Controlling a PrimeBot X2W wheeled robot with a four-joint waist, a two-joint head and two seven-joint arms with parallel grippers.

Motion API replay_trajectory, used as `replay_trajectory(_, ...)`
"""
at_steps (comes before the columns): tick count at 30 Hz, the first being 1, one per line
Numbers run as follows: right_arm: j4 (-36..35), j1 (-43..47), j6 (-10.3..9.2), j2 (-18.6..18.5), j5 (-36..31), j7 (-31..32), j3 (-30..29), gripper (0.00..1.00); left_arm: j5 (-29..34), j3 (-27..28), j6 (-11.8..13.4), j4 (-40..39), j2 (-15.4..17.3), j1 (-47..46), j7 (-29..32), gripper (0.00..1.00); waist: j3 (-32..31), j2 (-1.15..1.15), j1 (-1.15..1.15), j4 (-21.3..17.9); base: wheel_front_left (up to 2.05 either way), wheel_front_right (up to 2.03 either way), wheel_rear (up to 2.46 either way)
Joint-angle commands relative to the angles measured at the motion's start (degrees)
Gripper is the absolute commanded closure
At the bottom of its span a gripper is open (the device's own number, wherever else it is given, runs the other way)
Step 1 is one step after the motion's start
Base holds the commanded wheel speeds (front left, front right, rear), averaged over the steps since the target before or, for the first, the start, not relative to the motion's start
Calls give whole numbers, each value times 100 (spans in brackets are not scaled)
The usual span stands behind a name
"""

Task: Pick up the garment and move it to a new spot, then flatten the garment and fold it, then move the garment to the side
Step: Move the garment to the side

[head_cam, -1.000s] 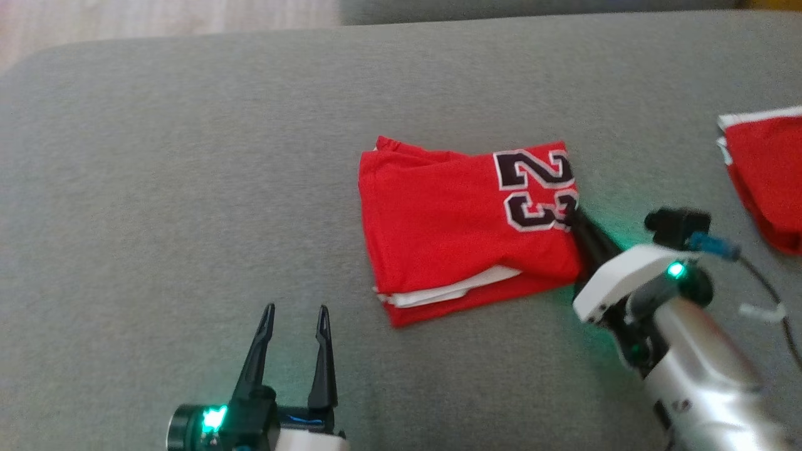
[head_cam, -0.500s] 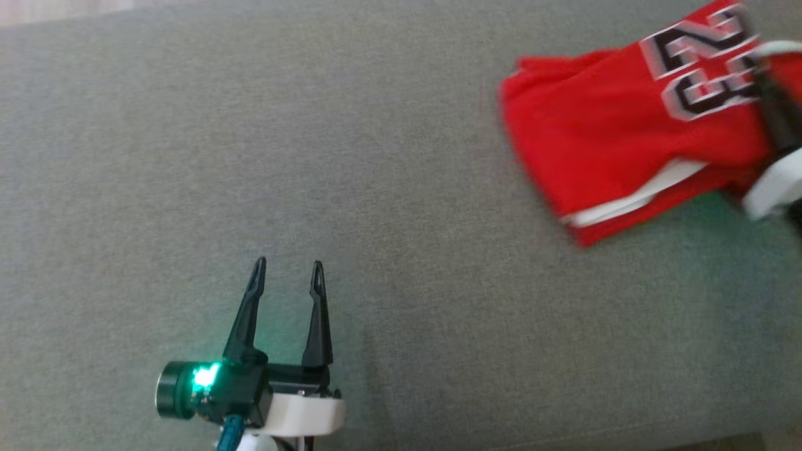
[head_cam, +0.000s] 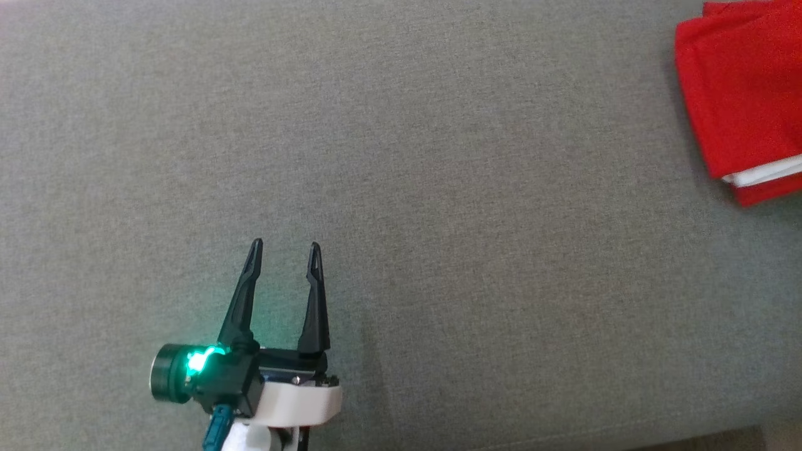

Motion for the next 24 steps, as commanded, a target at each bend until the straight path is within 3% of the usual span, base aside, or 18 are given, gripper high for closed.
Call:
replay_trajectory(1, -196, 155, -4, -213, -95, -63, -96, 0, 22, 172, -11, -187, -37, -113, -55, 0, -22, 0, -1, 6, 0, 0, 0)
replay_trajectory(4, -312, 309, -4, 109, -478, -150, -279, 0, 25, 183, -25, -127, -37, -101, -55, 0, -153, 0, -1, 19, 0, 0, 0)
replay_trajectory(9, -677, 863, -4, 1100, -906, -203, -282, 0, -7, 217, -18, -64, -37, -15, -55, 0, -561, 0, -1, 82, 0, 0, 0)
replay_trajectory(16, -881, 1838, -4, 2459, -940, -712, 310, 0, -186, 264, -25, 32, -37, 312, -55, 0, -1392, 0, -1, 282, 0, 0, 0)
replay_trajectory(20, -722, 2337, -4, 2995, -783, -1333, 790, 0, -291, 290, -98, 99, -37, 552, -55, 0, -1858, 0, -1, 439, 0, 0, 0)
replay_trajectory(24, -723, 2704, -4, 3301, -686, -1750, 1040, 0, -303, 377, -38, 41, -37, 786, -55, 0, -2164, 0, -1, 580, 0, 0, 0)
